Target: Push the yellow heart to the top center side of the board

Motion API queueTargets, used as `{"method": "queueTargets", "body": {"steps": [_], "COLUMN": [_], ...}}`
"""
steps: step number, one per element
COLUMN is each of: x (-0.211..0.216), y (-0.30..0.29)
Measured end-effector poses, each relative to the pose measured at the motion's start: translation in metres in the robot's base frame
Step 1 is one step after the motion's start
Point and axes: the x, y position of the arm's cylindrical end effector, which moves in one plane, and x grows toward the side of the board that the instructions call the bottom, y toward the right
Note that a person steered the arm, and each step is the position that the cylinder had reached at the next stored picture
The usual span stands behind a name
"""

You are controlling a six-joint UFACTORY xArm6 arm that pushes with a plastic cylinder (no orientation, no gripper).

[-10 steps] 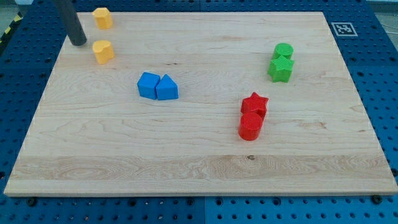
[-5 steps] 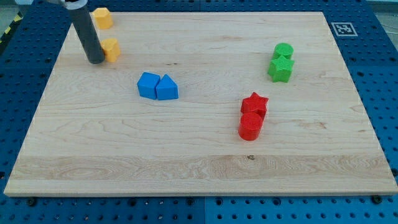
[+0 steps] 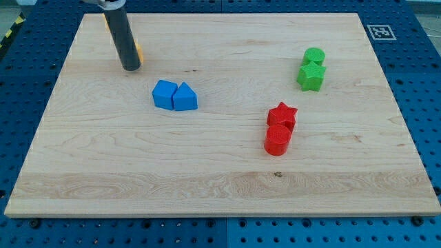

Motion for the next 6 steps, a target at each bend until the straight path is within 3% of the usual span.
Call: {"method": "queueTargets", "body": {"steps": [2,4,6], "x": [0.0,-0.037,-0.038], "y": [-0.015,-0.047,-0.015]}}
